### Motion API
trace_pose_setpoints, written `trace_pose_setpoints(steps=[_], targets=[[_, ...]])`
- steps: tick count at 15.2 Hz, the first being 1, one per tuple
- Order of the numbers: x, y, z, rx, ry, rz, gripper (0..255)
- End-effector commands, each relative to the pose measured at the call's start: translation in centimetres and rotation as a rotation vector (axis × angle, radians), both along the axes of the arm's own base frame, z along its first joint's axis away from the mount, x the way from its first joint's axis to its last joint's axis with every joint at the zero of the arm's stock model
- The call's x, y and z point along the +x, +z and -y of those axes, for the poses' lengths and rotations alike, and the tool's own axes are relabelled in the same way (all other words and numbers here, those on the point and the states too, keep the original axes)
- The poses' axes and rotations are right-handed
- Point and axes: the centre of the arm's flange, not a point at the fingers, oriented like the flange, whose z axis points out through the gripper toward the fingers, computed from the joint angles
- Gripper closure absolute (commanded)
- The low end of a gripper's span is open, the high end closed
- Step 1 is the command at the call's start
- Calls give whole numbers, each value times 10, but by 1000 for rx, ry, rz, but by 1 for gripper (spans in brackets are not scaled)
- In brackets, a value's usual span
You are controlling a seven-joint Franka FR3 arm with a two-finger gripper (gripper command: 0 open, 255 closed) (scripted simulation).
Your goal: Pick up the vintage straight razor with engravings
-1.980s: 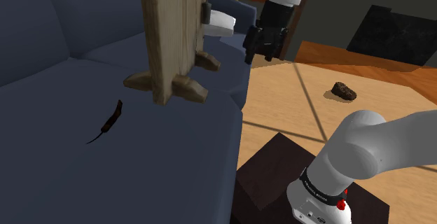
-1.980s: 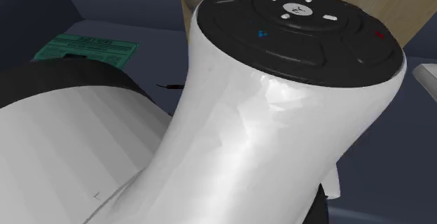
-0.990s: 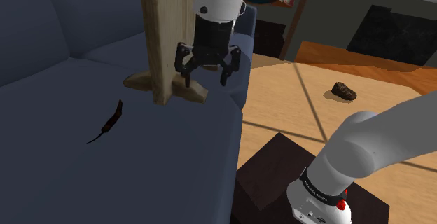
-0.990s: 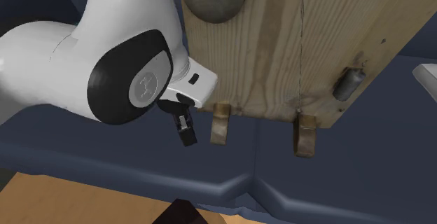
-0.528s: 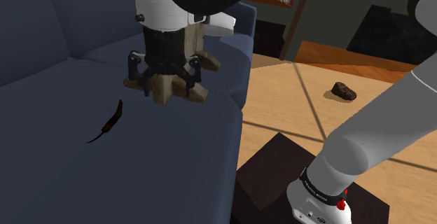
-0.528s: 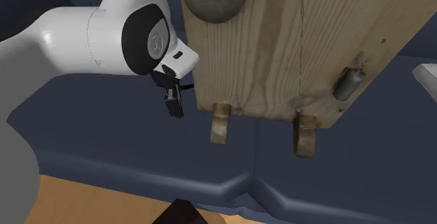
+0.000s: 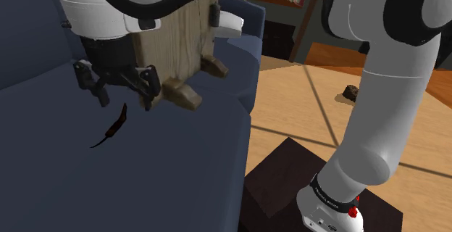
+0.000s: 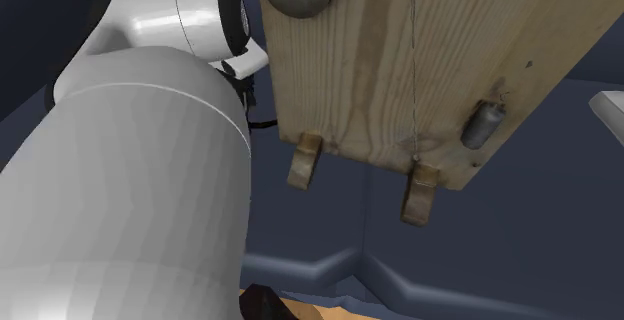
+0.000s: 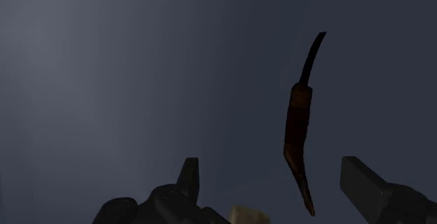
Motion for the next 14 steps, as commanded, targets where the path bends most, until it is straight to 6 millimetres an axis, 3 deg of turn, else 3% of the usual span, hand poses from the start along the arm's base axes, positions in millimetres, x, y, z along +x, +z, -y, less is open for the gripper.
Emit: trace_pose_setpoints(steps=[1,9,11,12,14], targets=[[20,-11,-21,-10,-54,-4,0],[24,-52,-25,-10,-62,-4,0],[24,-52,-25,-10,-62,-4,0],[23,-53,-23,-10,-62,-4,255],[21,-52,-24,-10,-62,-4,255]])
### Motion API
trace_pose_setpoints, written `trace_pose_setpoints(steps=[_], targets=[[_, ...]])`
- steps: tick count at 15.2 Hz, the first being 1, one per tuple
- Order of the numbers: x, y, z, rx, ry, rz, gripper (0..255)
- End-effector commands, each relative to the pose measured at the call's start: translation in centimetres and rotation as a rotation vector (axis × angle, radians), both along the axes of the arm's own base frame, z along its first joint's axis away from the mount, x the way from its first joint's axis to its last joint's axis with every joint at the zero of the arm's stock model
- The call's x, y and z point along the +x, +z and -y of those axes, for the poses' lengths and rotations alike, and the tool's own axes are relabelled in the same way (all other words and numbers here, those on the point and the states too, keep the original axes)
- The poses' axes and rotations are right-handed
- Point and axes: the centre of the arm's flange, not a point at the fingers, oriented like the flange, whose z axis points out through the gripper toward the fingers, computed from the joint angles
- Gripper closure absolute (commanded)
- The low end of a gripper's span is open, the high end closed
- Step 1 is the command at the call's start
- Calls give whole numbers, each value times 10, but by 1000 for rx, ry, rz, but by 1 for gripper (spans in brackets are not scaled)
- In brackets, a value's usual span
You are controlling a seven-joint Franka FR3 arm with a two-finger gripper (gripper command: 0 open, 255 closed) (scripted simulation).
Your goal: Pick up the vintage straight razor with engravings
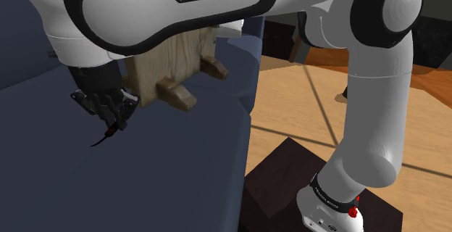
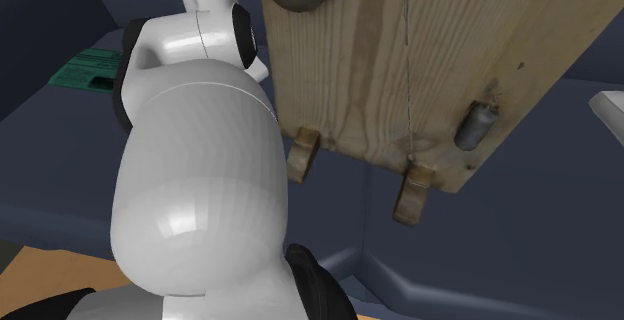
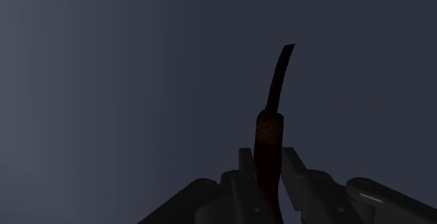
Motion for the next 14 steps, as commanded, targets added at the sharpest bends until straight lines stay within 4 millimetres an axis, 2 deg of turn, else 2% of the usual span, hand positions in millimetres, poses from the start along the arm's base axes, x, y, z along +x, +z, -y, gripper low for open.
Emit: trace_pose_setpoints(steps=[1,7,14], targets=[[3,-3,3,-5,-7,-4,255],[6,-3,2,-5,-6,-4,255],[6,34,2,-5,-6,-4,255]])
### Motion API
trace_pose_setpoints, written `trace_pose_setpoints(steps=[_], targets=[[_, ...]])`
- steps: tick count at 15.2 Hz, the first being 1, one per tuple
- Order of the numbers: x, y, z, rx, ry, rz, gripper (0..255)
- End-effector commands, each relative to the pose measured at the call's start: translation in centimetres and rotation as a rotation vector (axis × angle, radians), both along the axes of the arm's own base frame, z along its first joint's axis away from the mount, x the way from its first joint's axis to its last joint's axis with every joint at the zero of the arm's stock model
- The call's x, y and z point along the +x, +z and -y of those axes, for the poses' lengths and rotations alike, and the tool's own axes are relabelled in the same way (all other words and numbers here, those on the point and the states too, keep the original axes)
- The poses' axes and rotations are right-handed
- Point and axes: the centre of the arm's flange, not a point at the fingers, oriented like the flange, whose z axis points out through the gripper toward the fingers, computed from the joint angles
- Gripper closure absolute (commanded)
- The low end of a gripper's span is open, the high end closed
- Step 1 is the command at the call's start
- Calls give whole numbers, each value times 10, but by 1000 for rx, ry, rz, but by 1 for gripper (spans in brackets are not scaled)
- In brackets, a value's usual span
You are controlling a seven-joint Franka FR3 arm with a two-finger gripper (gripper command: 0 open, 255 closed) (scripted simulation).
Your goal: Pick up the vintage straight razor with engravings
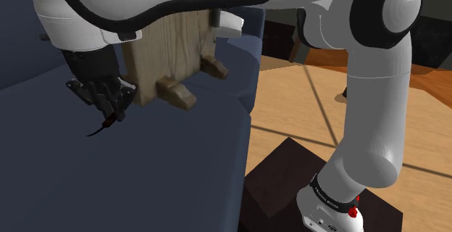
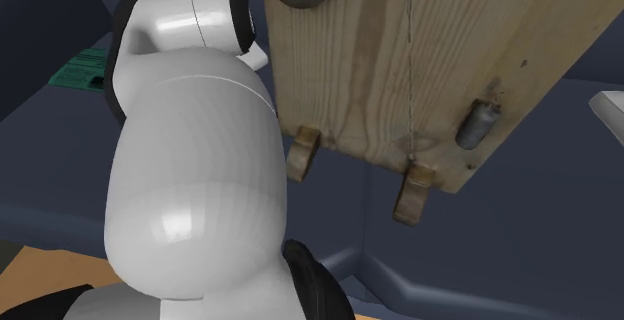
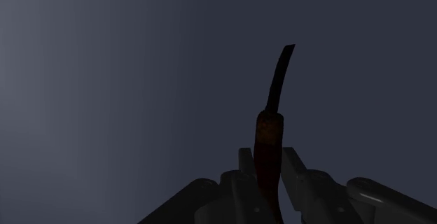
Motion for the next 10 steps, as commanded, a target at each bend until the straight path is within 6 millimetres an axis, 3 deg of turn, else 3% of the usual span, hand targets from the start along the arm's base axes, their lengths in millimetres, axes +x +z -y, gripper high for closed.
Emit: trace_pose_setpoints(steps=[1,8,10], targets=[[2,13,2,2,-5,6,255],[2,50,2,2,-5,6,255],[2,51,2,2,-5,6,255]])
